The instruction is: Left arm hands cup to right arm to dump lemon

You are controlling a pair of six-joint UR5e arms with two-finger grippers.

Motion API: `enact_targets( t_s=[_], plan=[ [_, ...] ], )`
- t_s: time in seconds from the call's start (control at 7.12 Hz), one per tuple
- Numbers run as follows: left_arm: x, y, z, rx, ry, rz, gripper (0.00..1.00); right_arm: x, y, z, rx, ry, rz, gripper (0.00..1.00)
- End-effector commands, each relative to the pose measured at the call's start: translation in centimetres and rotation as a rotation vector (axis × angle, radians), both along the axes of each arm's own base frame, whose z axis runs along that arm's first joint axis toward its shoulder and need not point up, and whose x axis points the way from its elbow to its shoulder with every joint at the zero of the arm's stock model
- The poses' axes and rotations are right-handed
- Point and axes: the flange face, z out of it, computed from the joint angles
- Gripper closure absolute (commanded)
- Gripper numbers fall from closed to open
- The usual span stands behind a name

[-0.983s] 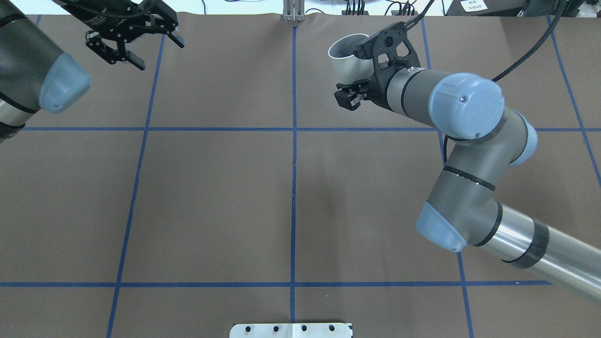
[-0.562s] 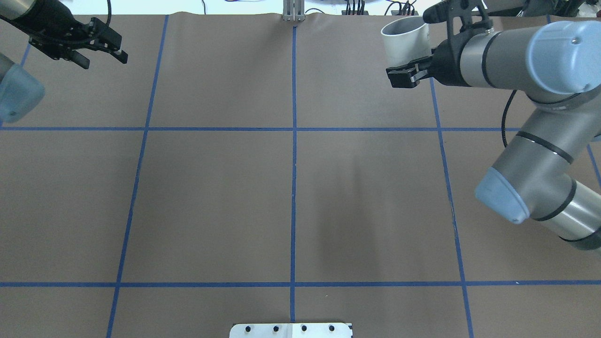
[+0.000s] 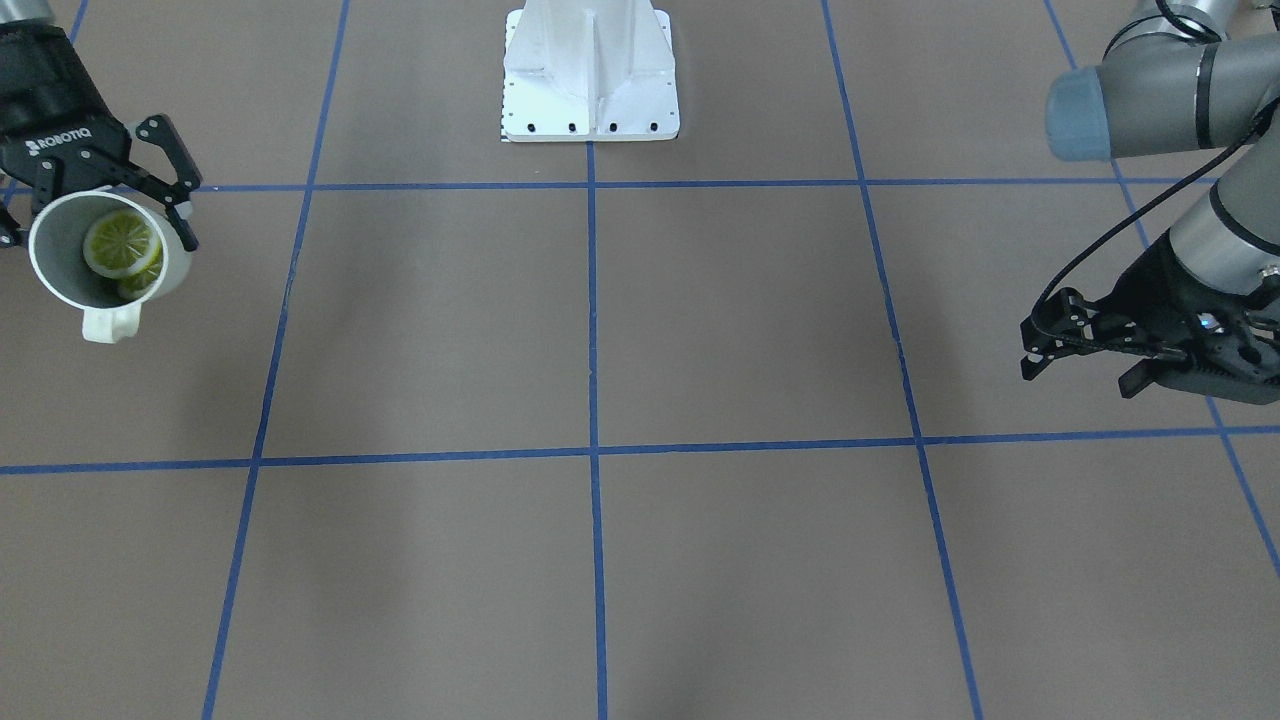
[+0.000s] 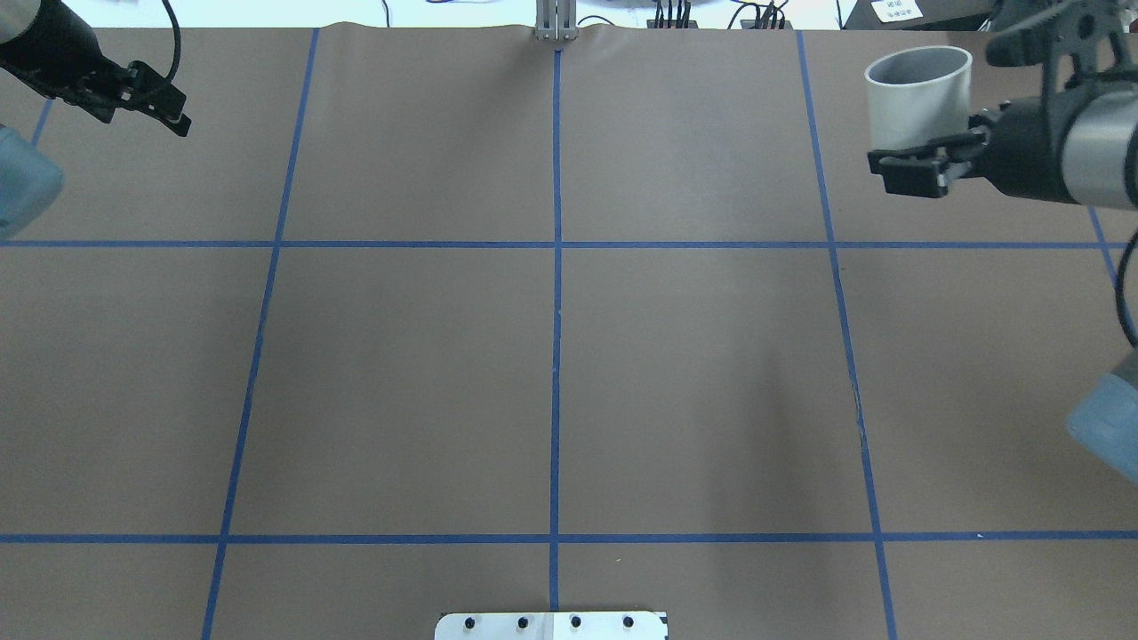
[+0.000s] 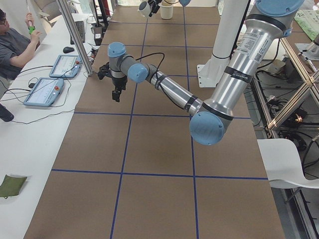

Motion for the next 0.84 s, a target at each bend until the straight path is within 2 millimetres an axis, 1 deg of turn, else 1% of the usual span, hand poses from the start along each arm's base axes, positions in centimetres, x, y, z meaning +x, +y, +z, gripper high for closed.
enact_targets(
  t_s=[0.0, 0.14, 0.28, 0.42, 0.56, 0.7],
  plan=[
    [0.1, 0.1, -0.5, 0.001, 0.001, -0.003, 0.00, 4.5, 4.4, 7.7, 0.044, -0.036, 0.030, 0.62],
    [0.0, 0.2, -0.5, 0.001, 0.002, -0.004, 0.00, 6.2, 5.4, 12.1, 0.043, -0.091, 0.069, 0.63],
    [0.0, 0.3, -0.7, 0.004, 0.003, -0.004, 0.00, 7.9, 6.6, 16.0, 0.015, -0.188, 0.123, 0.64],
    [0.1, 0.3, -0.7, 0.004, 0.003, -0.003, 0.00, 9.7, 8.3, 19.1, 0.010, -0.239, 0.155, 0.64],
    [0.1, 0.4, -0.8, 0.006, 0.005, -0.004, 0.00, 11.3, 9.4, 22.1, -0.047, -0.328, 0.215, 0.66],
    [0.0, 0.5, -1.1, 0.009, 0.009, -0.004, 0.00, 12.6, 10.6, 25.2, -0.109, -0.466, 0.265, 0.67]
  ],
)
